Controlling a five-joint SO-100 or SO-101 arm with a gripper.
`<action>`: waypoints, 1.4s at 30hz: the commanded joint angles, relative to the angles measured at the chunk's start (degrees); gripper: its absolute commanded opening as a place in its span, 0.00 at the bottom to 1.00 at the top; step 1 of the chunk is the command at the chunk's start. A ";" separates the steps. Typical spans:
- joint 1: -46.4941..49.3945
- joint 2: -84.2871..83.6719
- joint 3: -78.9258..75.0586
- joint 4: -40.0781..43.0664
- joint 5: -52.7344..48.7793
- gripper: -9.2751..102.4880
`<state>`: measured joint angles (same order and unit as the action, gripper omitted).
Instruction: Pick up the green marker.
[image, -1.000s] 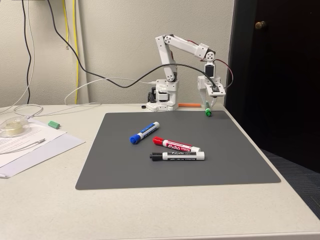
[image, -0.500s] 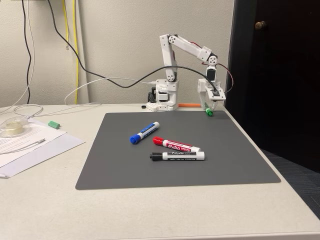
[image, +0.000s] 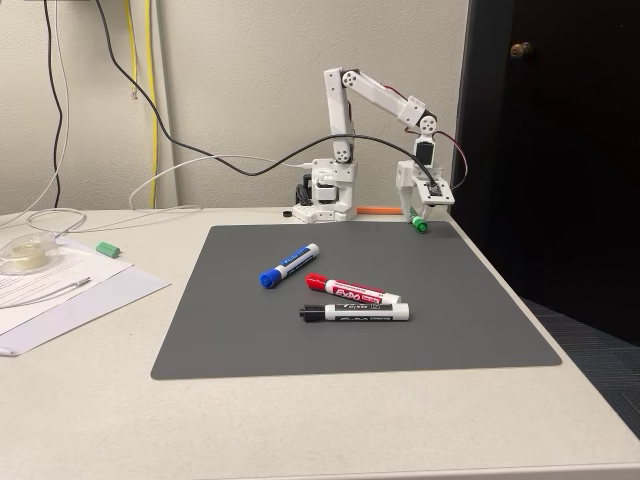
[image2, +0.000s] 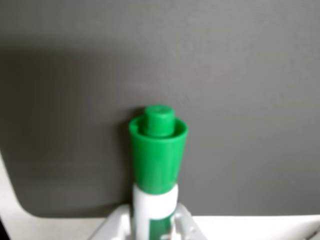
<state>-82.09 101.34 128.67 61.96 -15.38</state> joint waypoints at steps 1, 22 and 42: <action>-0.35 -0.09 -1.32 -0.62 -0.26 0.19; -0.35 -0.70 -1.32 -1.32 -0.35 0.11; 6.50 15.29 -9.23 12.83 -3.43 0.11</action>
<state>-76.46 112.24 121.99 73.04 -18.37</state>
